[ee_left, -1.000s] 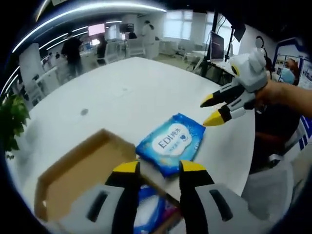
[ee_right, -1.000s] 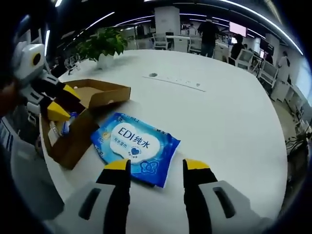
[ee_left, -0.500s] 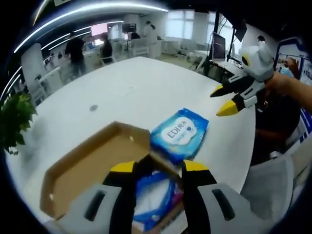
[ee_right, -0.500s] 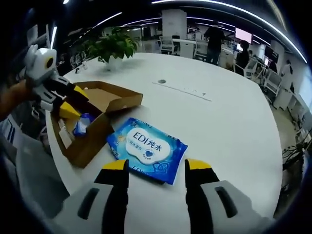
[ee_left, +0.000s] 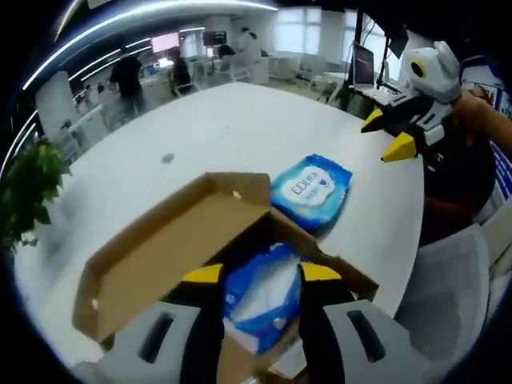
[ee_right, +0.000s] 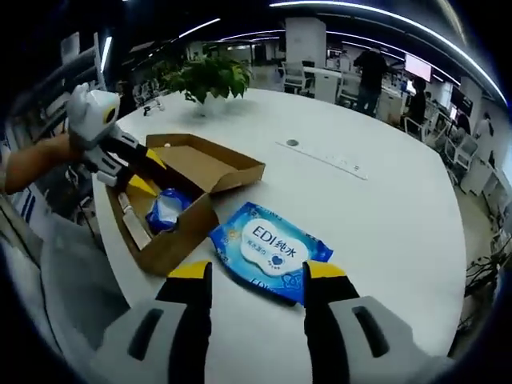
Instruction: Operate the shoe box by opening the lid, removing the specified soft item, and placing it in the target area until the item is outside and the box remains undamaged.
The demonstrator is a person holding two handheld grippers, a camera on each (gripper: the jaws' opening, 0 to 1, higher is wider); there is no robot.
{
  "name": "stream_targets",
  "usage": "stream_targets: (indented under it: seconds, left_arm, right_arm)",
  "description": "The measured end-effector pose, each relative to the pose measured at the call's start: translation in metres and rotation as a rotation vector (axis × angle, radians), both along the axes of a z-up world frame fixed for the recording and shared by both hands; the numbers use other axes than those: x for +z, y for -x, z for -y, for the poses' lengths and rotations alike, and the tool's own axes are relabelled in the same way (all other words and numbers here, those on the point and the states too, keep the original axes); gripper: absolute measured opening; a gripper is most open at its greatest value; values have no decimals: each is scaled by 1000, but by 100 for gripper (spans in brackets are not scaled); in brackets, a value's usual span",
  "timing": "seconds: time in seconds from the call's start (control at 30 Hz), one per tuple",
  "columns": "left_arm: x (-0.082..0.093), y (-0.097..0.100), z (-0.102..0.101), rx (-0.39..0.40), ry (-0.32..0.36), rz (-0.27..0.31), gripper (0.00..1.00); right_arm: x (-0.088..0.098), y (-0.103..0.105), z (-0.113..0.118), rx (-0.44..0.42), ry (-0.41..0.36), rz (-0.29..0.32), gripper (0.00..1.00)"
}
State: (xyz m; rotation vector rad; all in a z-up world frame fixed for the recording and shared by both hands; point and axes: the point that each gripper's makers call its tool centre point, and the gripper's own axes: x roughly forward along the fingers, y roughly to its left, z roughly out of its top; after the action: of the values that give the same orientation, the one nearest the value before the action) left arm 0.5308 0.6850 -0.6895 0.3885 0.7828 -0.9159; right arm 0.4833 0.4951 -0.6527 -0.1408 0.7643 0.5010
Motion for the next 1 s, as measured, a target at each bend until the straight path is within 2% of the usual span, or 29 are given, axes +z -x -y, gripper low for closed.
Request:
stream_targets:
  seconds: [0.33,0.53,0.73,0.9,1.0]
  left_arm:
    - [-14,-3,-16,-9,-14,-7,33]
    - [-27,-3,-23,-53,-45,-19,32]
    - [-37,-4,-28,-66,-50,-40,31]
    - [-44,-9,-26,-80,-27,-38,23]
    - [-49,-8,-24,-108,-28,-42,22]
  right_arm:
    - [10,-1,-47,111,-21,23,39]
    - [9,1,-76,184,-35,22,35]
    - [15,-1,-99,210,-97,15,33]
    - [7,-2,-115,264,-67,5,32]
    - [1,-2,-124,304,-41,2,32]
